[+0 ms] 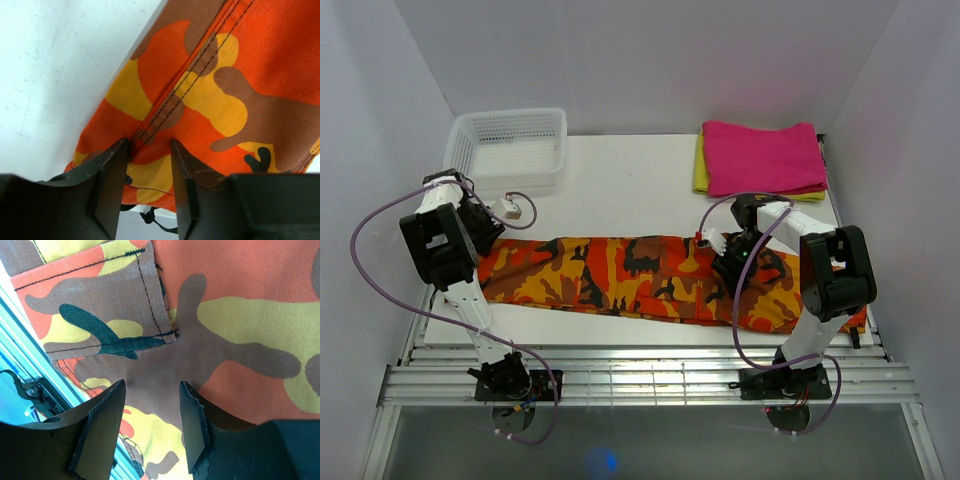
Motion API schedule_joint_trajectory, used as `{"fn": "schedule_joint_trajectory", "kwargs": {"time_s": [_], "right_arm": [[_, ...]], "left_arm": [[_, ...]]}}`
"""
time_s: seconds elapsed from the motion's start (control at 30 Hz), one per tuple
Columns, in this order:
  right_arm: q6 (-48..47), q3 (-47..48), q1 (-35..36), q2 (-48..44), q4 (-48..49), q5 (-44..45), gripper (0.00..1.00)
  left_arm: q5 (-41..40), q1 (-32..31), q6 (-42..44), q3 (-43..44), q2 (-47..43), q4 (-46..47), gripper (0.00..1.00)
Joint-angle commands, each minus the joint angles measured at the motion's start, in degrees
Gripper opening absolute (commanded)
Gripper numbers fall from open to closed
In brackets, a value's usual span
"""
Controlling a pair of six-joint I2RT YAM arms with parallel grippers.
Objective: Fold and stack the trousers
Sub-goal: Fold the trousers
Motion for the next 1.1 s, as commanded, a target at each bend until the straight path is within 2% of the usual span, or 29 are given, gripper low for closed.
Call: {"fn": "schedule_joint_trajectory", "kwargs": {"time_s": [0.0, 0.07, 0.1, 0.2, 0.3, 0.33, 0.67, 0.97, 1.0, 1.07], "right_arm": [[-1.1, 0.6, 0.1, -0.1, -1.4, -0.1, 0.53], [-1.3, 0.6, 0.1, 0.0, -1.4, -0.1, 0.53], [-1.3, 0.6, 0.1, 0.0, -1.5, -0.1, 0.52], [-1.4, 0.6, 0.2, 0.1, -1.6, -0.1, 0.52], [-1.4, 0.6, 0.2, 0.2, -1.6, -0.2, 0.52], [-1.4, 0.6, 0.2, 0.3, -1.6, -0.2, 0.52], [-1.7, 0.6, 0.7, 0.3, -1.9, -0.6, 0.51], [-1.7, 0.2, 0.8, 0.5, -1.8, -0.9, 0.51], [-1.7, 0.3, 0.8, 0.5, -1.7, -0.9, 0.51], [-1.6, 0.5, 0.8, 0.3, -1.6, -1.0, 0.51]], "left_arm": [[-0.9, 0.0, 2.7, -0.7, -1.6, 0.1, 0.45], [-1.0, 0.0, 3.1, -0.3, -1.3, -0.4, 0.38], [-0.9, 0.1, 3.2, -0.1, -1.3, -0.7, 0.3], [0.4, 0.0, 3.6, 1.4, -2.0, -1.2, 0.19], [0.9, -0.1, 3.7, 2.7, -2.9, -1.3, 0.01], [1.0, 0.0, 3.8, 3.0, -3.5, -1.4, 0.0], [1.8, -0.9, 3.9, 9.0, -2.7, -3.8, 0.0], [1.9, -2.6, 1.6, 9.9, 0.8, -3.4, 0.0], [1.6, -2.7, 1.3, 9.4, 1.2, -2.9, 0.02], [0.5, -2.8, 0.6, 8.6, 1.7, -2.2, 0.13]]}}
